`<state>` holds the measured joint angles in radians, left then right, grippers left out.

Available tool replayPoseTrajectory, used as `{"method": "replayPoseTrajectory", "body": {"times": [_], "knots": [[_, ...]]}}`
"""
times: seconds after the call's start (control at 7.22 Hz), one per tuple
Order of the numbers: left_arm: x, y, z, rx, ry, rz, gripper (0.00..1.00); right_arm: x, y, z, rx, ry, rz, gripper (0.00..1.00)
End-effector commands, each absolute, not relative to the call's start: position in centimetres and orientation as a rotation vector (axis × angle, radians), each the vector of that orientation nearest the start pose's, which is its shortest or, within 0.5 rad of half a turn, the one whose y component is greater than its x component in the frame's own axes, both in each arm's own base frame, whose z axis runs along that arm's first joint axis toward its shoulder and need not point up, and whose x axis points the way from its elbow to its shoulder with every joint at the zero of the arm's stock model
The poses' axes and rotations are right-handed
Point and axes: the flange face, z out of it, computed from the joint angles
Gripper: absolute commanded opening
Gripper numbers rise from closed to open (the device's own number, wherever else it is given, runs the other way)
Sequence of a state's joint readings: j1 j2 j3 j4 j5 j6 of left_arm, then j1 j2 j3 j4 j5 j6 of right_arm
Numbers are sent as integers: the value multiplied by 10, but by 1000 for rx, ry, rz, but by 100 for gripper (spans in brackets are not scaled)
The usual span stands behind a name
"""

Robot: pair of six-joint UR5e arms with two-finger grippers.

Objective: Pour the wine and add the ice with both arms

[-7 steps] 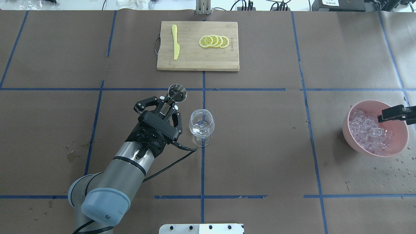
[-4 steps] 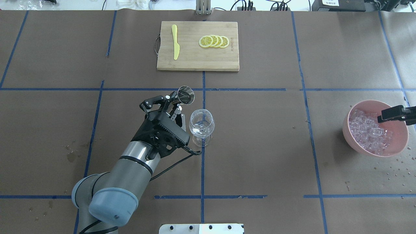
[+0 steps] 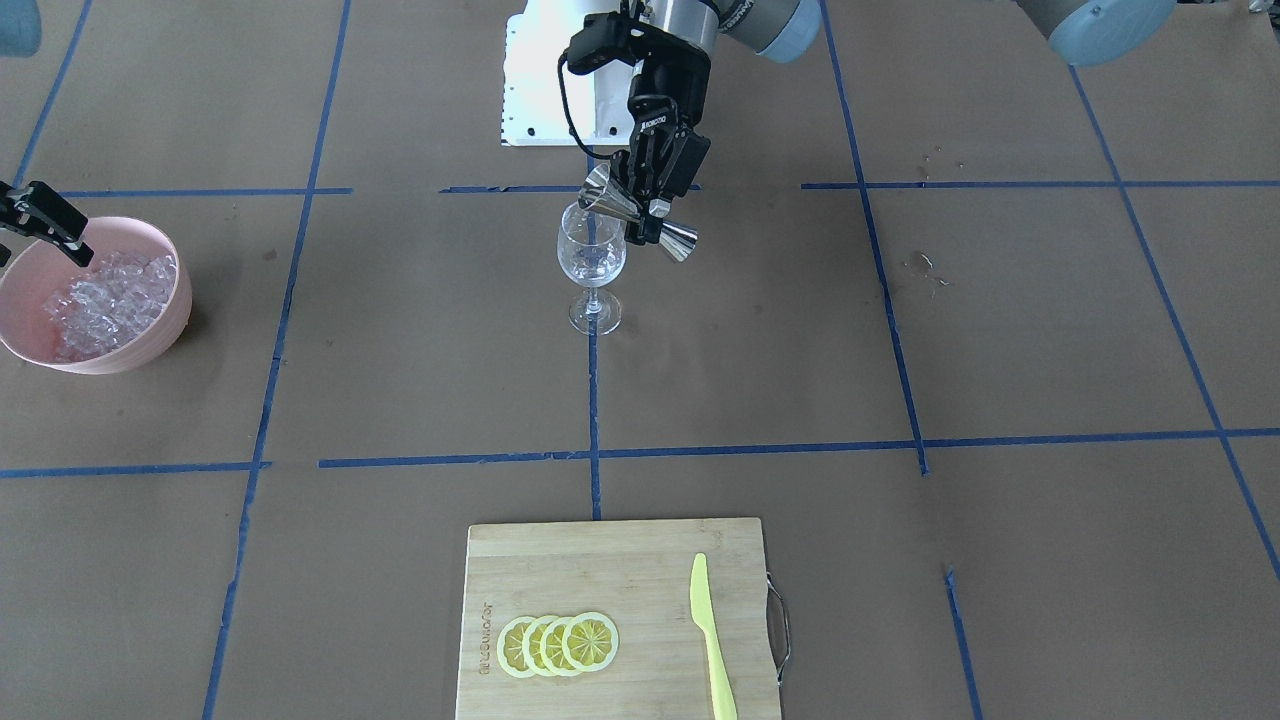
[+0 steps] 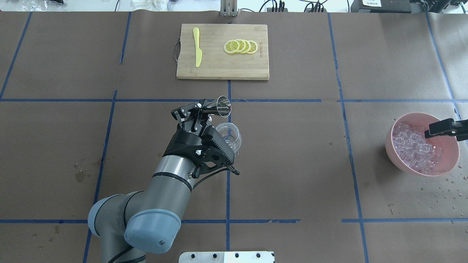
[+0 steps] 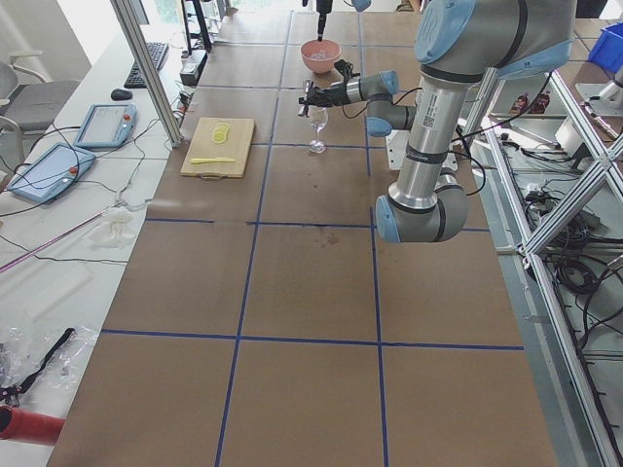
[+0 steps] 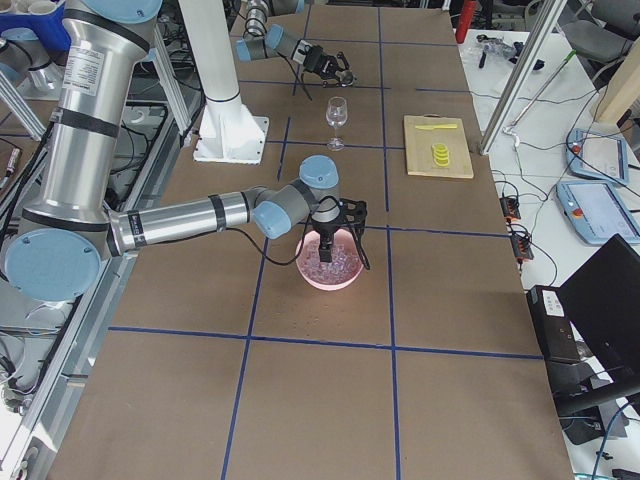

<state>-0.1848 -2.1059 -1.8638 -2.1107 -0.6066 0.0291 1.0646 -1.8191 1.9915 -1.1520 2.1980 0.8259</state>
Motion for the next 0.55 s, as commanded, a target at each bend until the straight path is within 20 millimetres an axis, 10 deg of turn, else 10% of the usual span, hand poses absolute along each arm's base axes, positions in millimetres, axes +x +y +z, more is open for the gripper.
{"method": "replayPoseTrajectory", "body": {"times": [0.0,0.42], "knots": [[507,-312,154,1475,95,548,0,-134,-395,518,72,-833,116,100],[512,-298,169,1475,46,568,0,-134,-395,518,72,-833,116,100]]}}
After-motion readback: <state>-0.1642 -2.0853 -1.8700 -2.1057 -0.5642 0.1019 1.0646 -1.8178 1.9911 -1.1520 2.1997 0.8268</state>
